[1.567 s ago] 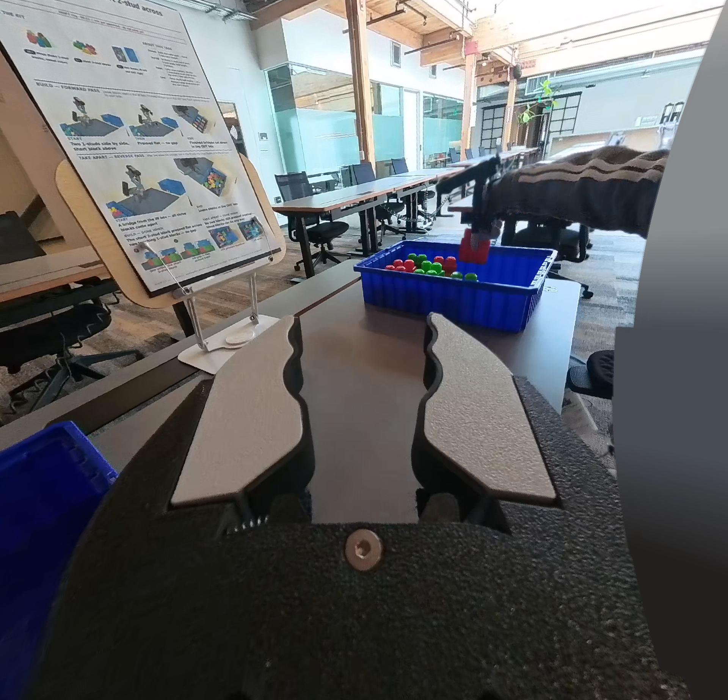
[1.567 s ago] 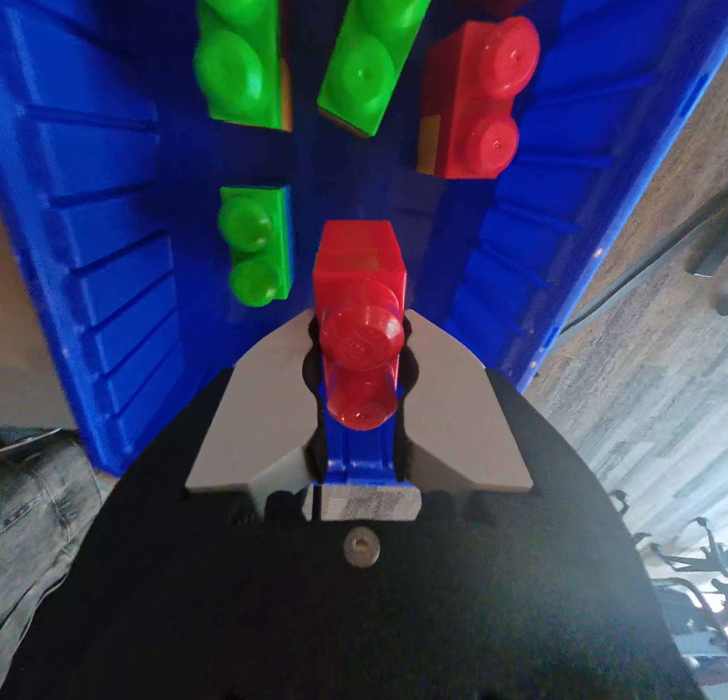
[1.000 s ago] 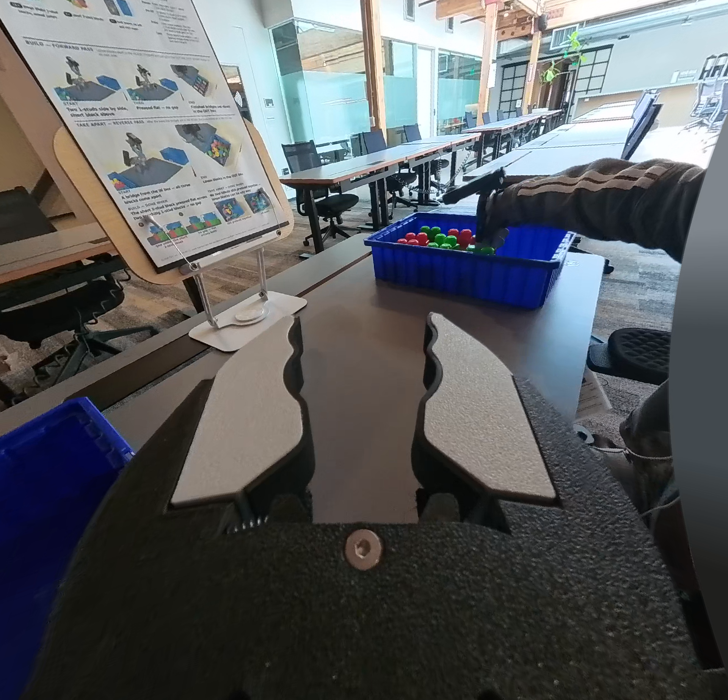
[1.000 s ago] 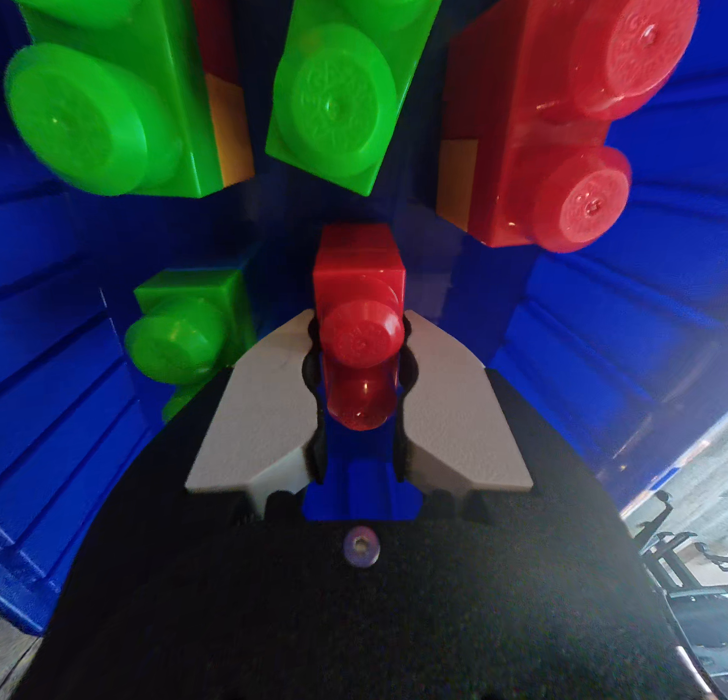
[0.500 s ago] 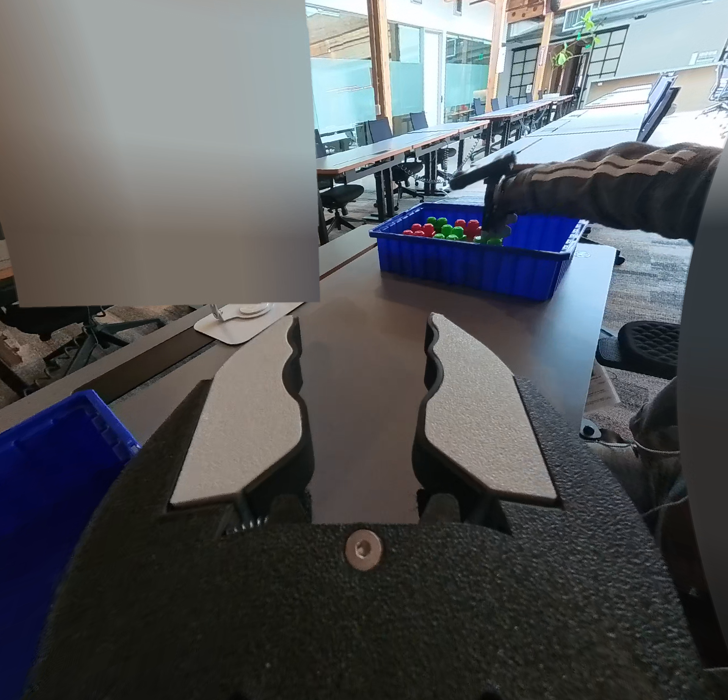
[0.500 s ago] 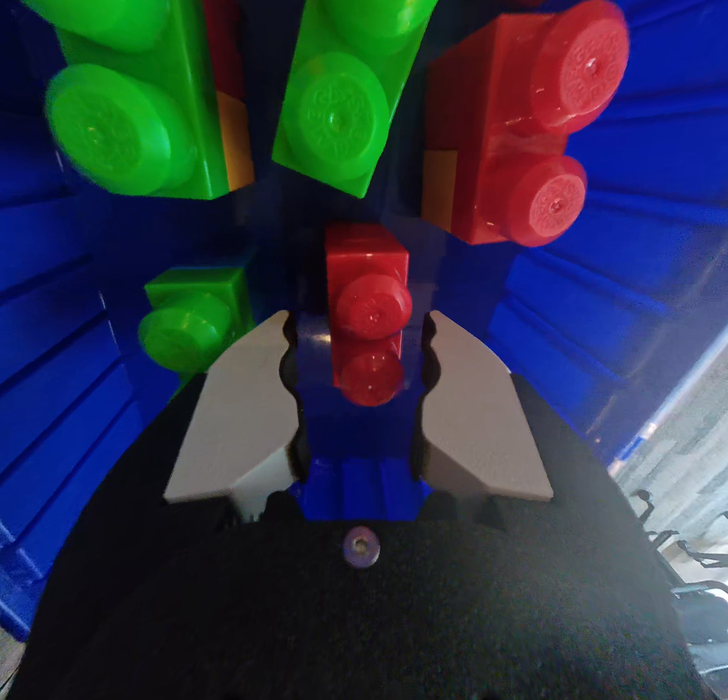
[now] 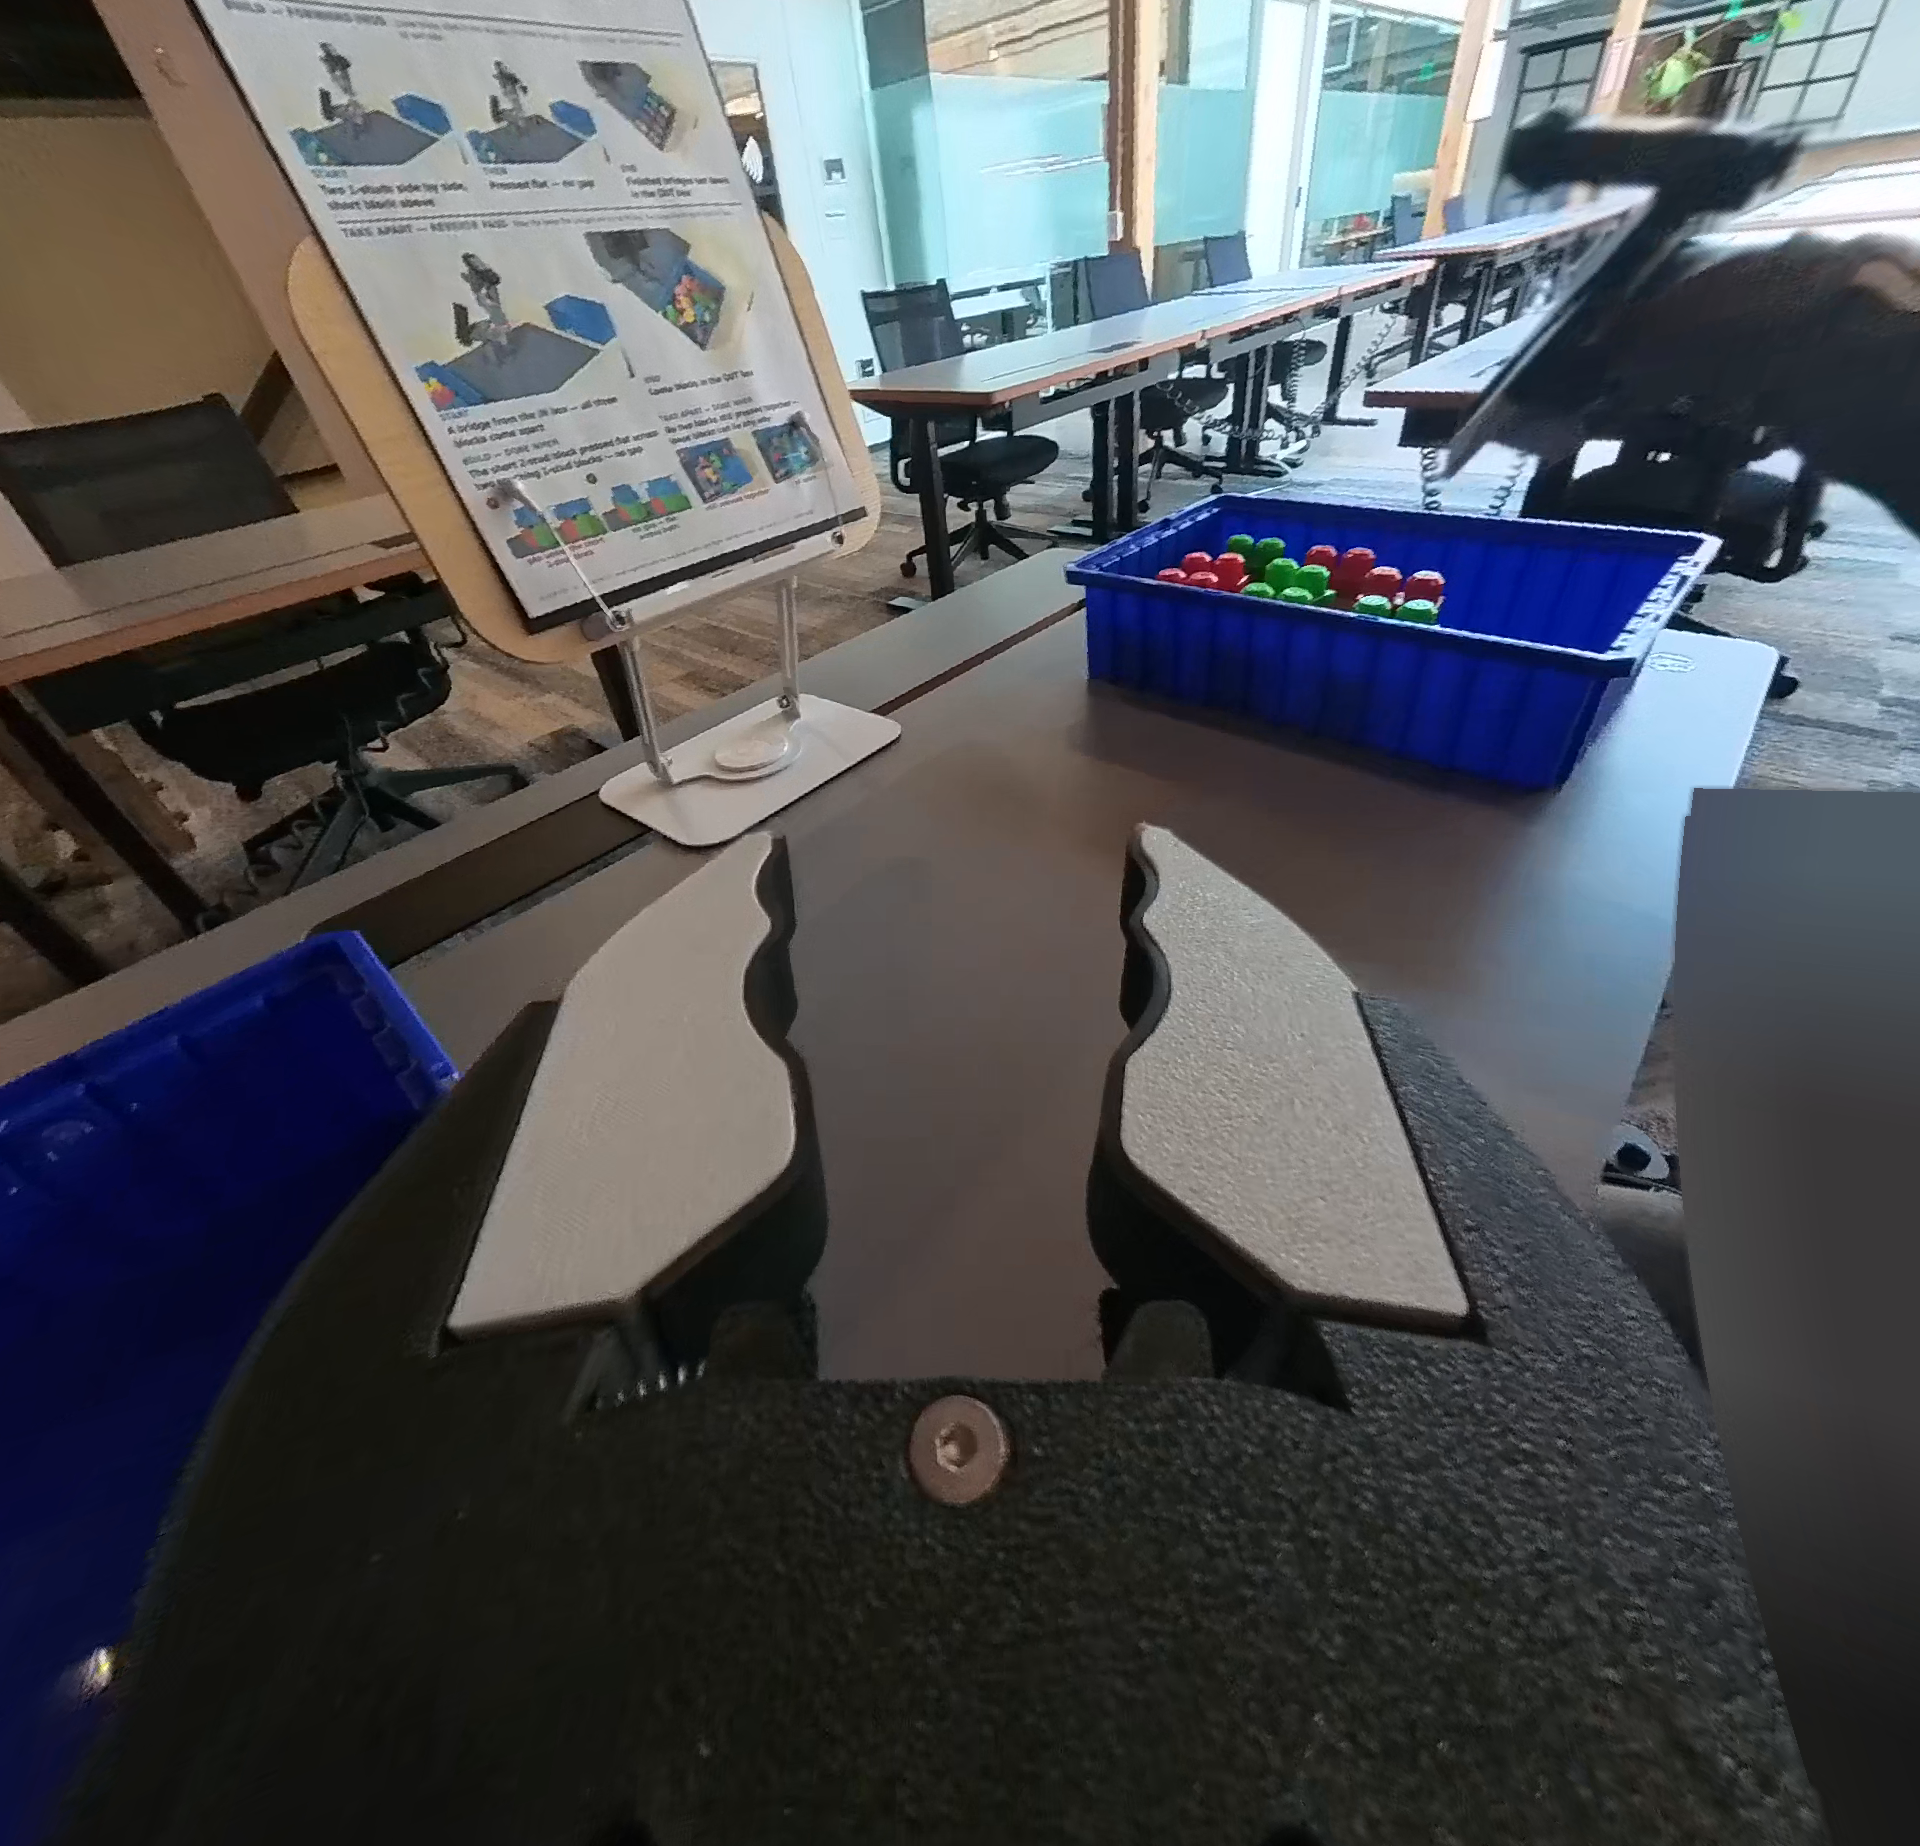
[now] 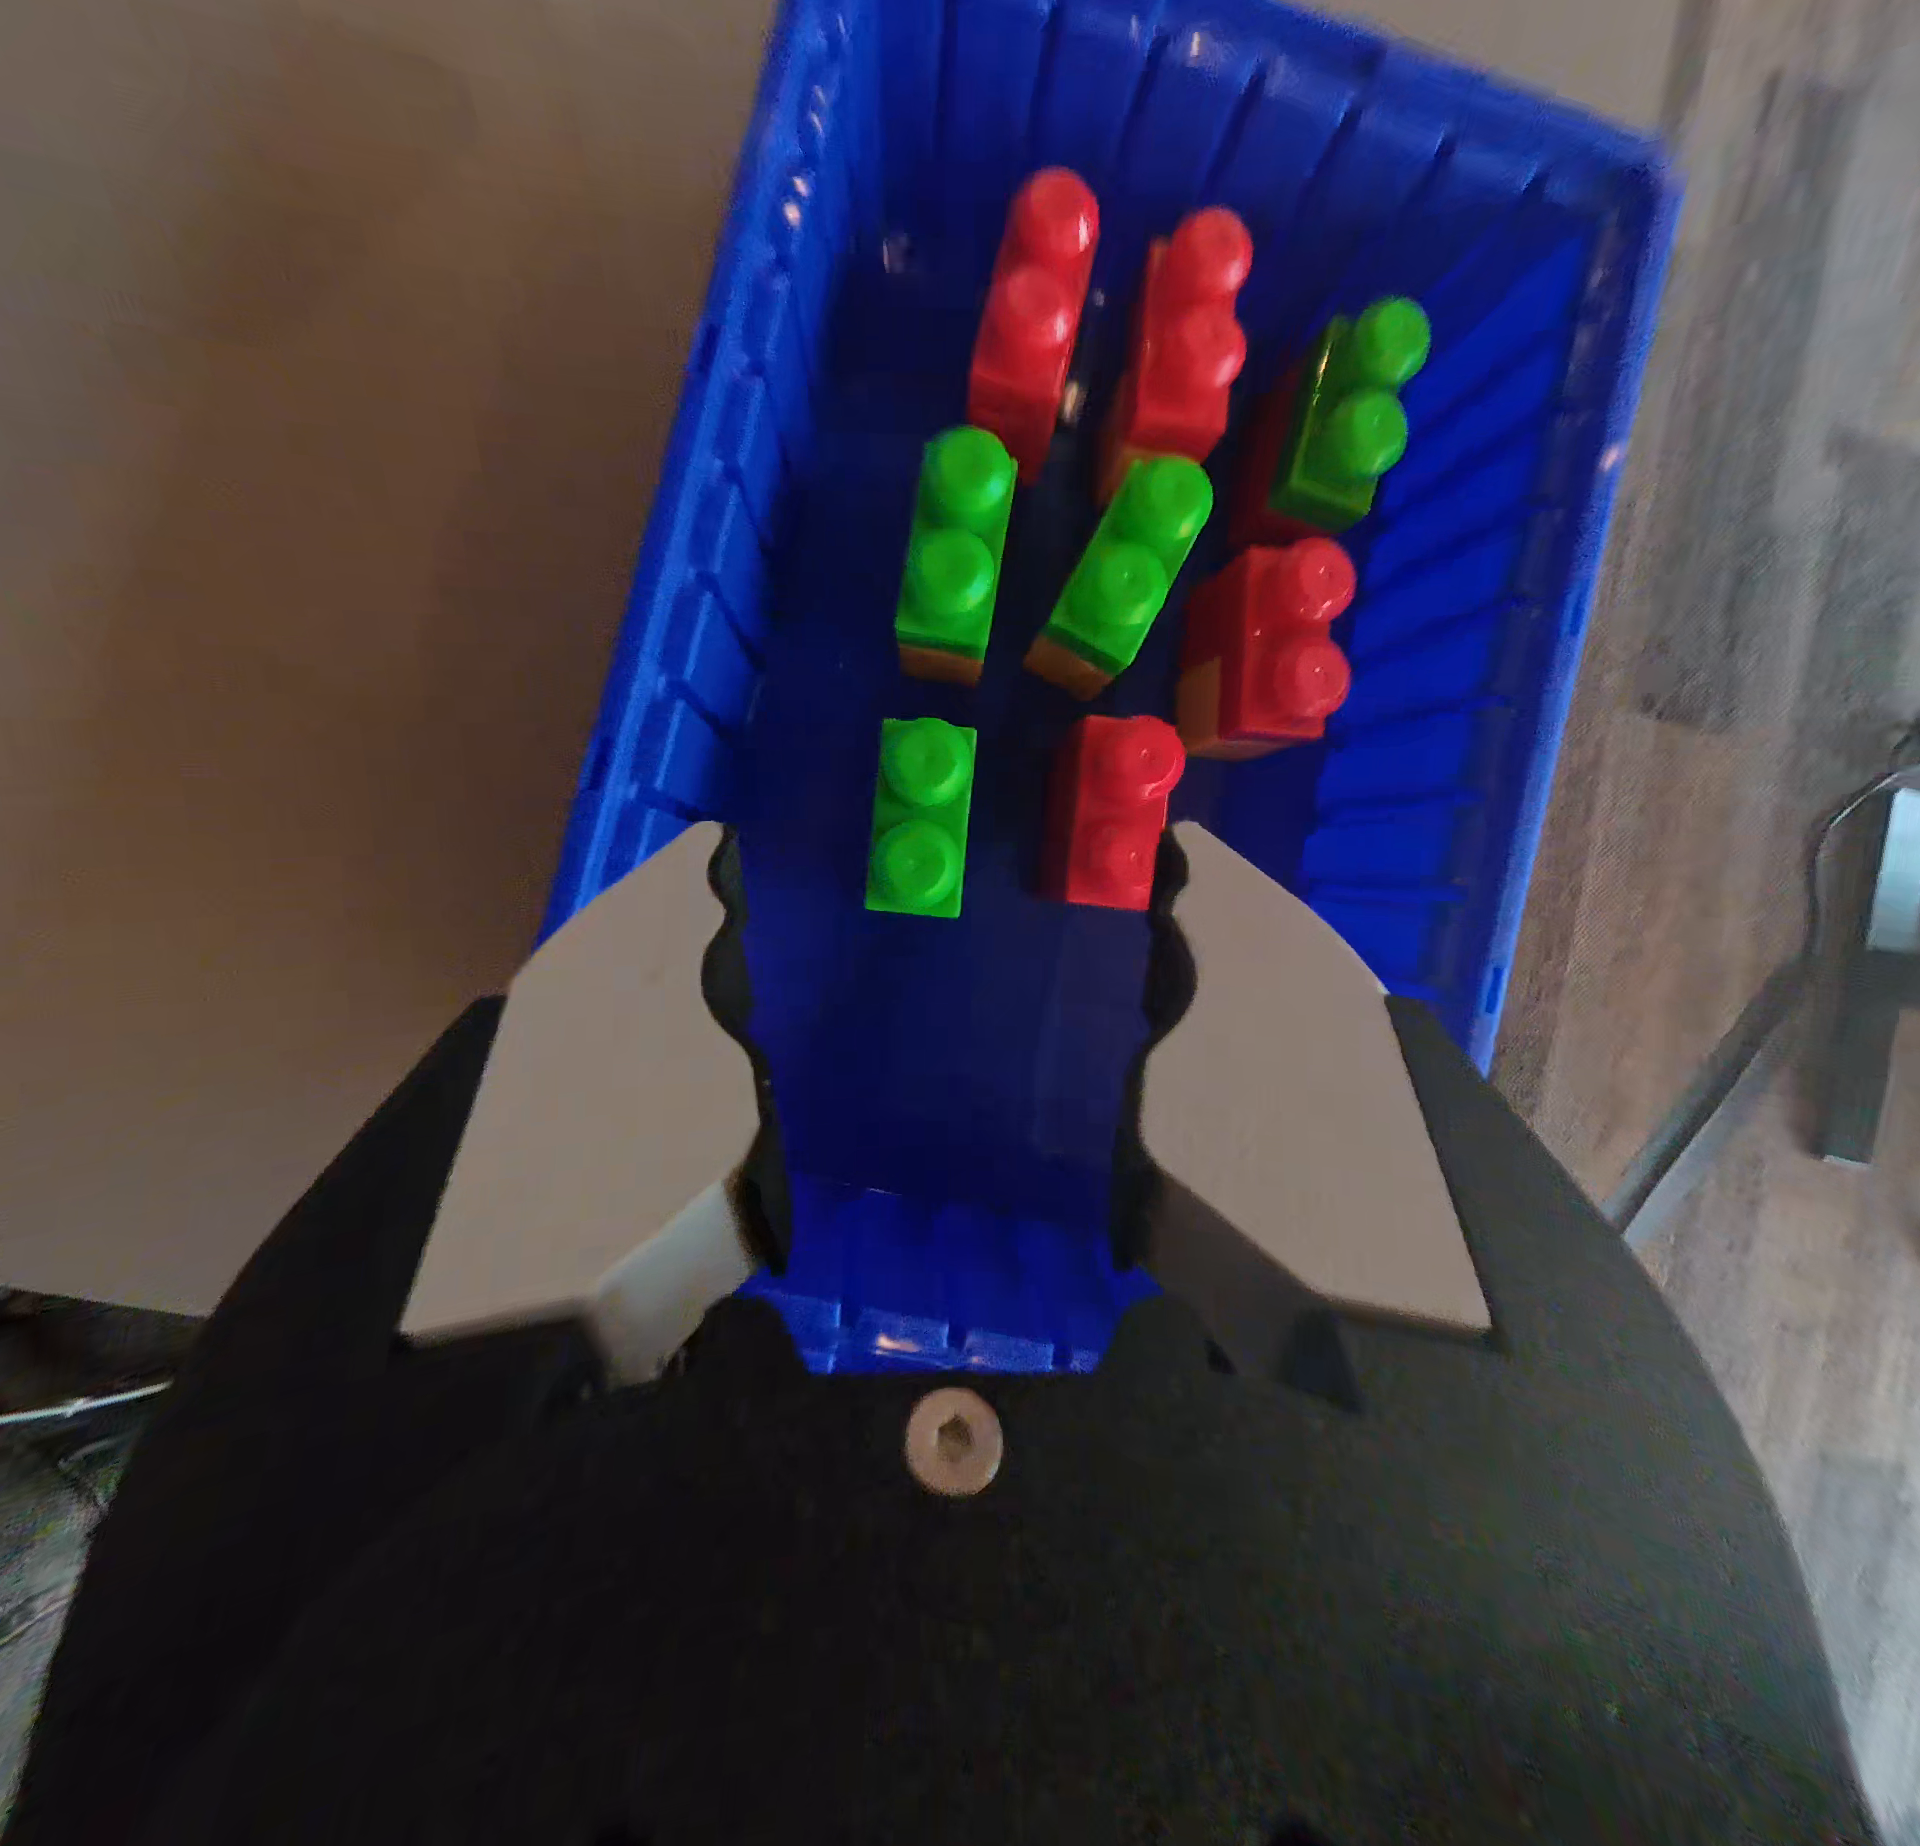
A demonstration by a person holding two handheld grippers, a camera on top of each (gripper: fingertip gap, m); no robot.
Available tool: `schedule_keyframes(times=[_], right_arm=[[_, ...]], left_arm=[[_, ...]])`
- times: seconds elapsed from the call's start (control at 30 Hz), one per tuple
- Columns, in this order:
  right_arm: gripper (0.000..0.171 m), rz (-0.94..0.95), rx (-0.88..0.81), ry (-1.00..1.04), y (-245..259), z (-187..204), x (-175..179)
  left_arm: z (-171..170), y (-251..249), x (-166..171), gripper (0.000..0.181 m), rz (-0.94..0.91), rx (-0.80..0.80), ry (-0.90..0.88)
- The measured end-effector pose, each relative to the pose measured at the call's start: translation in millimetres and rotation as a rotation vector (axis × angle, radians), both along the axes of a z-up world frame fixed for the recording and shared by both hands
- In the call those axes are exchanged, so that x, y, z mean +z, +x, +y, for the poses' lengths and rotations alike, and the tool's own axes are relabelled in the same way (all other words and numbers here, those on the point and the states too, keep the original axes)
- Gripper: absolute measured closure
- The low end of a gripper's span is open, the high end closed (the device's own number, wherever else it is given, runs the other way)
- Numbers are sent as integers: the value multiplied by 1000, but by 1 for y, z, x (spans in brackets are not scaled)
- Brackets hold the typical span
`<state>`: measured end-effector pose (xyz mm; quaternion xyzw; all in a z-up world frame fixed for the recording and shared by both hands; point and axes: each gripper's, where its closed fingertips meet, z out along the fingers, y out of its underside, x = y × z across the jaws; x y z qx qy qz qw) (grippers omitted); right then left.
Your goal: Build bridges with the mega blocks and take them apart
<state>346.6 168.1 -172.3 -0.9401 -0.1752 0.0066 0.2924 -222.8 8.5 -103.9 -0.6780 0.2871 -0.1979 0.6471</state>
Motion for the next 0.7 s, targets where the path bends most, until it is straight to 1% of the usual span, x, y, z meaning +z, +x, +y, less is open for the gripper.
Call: schedule_keyframes(times=[0.03, 0.2, 0.27, 0.33, 0.4, 0.47, 0.6, 0.7], right_arm=[[93, -5, 3, 40, -3, -5, 9], [87, -41, 7, 273, -18, -29, 47], [87, -42, 24, 344, -28, -39, 56], [83, -50, 37, 369, -36, -47, 55], [81, -82, 35, 360, -42, -52, 49], [84, -100, 44, 321, -49, -57, 36], [85, -75, 62, 183, -69, -62, -5], [90, -43, 70, 105, -82, -56, -33]], left_arm=[[1, -2, -2, 121, 4, 15, -11], [10, -18, -11, 119, 26, 135, -73], [12, -24, -14, 119, 42, 177, -91], [16, -31, -19, 119, 59, 234, -118], [20, -42, -25, 119, 94, 304, -144], [22, -51, -30, 119, 119, 358, -168], [23, -57, -33, 119, 118, 385, -186], [23, -57, -34, 120, 118, 382, -191]])
